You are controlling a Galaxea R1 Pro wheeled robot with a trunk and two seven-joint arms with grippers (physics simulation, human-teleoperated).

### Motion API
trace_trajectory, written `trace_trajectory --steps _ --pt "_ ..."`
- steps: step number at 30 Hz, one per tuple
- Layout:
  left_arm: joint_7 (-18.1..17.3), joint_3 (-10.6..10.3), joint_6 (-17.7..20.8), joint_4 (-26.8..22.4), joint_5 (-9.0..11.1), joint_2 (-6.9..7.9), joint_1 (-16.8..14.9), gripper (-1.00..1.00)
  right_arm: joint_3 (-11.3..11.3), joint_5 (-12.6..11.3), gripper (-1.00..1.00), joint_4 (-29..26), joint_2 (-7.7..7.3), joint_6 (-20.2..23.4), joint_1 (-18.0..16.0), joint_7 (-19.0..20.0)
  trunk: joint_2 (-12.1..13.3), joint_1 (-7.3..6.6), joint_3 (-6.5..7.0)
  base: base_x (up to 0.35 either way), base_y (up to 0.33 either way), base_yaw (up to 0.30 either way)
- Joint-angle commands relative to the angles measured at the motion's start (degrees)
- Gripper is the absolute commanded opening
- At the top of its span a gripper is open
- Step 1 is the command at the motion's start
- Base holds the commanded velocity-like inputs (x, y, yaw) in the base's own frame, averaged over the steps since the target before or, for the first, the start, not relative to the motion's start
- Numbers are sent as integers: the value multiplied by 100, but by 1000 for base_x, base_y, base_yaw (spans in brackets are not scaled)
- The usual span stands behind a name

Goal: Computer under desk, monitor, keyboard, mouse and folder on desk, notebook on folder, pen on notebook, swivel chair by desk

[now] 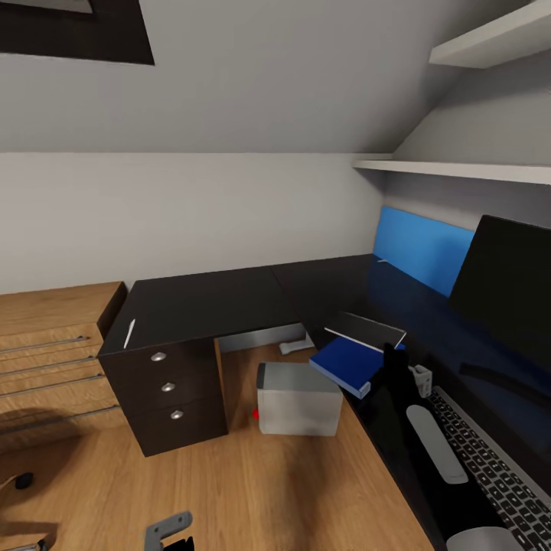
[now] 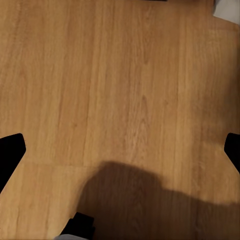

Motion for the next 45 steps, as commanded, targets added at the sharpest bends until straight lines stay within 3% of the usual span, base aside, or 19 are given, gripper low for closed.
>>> trace_trajectory --steps 1,6,11,16,45 --pt "38 -4 18 -13 25 5 -3 100 20 -49 -100 -7 -4 -45 -3 -10 -3 0 -5 0 0 -11" --pt "33 164 18 -13 26 0 -1 100 43 14 -100 -6 3 -55 -3 -47 -3 0 -5 0 0 -3" --pt "29 215 18 -13 26 -5 0 100 74 383 -100 -4 16 -56 -3 -333 -3 0 -5 0 0 0" --pt "29 220 18 -13 26 -4 2 100 78 520 -100 2 21 -56 -6 -433 -3 0 -5 0 0 0" --pt "29 221 18 -13 -13 -11 2 100 47 524 -100 252 15 -41 -6 -399 -3 0 -5 0 43 0"
